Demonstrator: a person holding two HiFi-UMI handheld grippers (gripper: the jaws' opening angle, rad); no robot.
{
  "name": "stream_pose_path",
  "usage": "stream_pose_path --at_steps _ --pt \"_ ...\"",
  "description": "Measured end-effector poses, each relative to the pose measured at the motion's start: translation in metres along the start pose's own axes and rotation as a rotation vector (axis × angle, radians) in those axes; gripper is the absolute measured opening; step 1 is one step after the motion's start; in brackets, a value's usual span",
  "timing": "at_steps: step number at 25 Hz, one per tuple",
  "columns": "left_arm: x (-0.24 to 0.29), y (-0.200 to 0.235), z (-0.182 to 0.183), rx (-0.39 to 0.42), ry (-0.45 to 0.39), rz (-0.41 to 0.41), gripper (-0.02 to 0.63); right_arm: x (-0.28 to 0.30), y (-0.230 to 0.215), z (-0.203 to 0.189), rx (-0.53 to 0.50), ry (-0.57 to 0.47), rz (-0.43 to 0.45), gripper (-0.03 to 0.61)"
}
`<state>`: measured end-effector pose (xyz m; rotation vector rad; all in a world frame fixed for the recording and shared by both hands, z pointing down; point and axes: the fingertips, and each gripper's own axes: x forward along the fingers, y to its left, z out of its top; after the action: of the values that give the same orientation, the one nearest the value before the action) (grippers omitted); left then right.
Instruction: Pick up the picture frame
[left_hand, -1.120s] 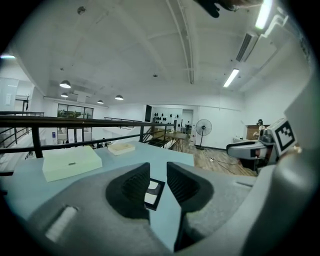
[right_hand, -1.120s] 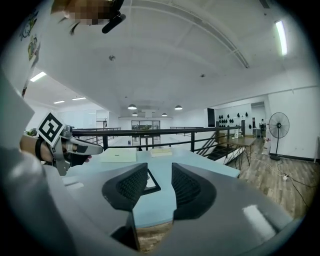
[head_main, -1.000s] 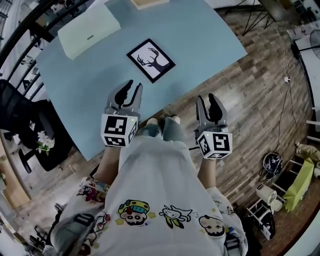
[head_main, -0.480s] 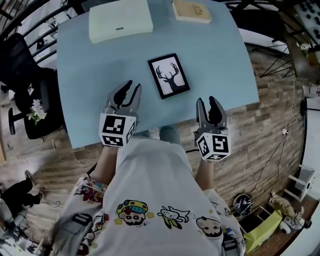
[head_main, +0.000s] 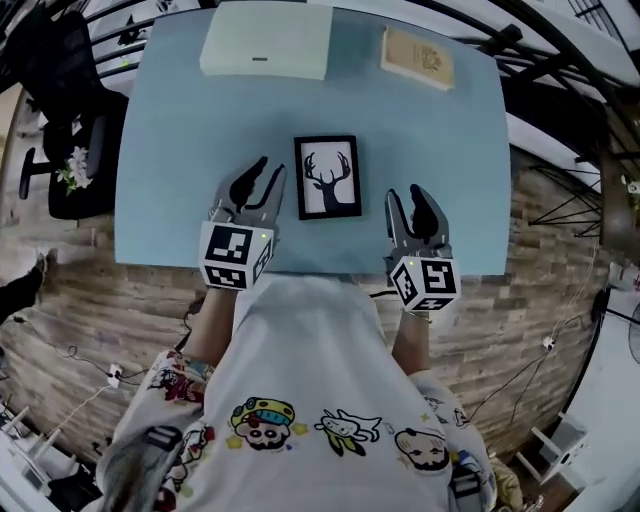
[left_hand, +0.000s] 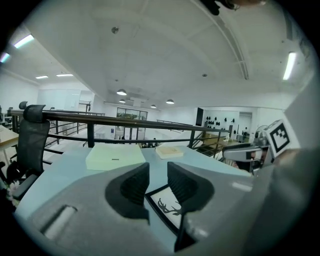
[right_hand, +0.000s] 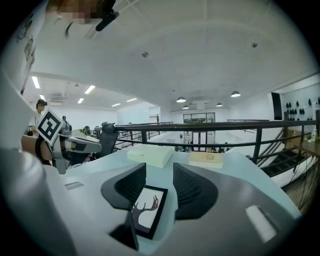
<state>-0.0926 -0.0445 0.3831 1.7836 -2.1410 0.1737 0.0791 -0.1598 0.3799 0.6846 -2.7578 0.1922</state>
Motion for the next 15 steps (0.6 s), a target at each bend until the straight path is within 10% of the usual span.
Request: stream_pose_path --at_steps 15 --pt "0.005 -0.022 -0.011 -0.059 0.020 0.202 0.106 0.035 -0.027 -0.006 -0.018 0.032 0.254 0.172"
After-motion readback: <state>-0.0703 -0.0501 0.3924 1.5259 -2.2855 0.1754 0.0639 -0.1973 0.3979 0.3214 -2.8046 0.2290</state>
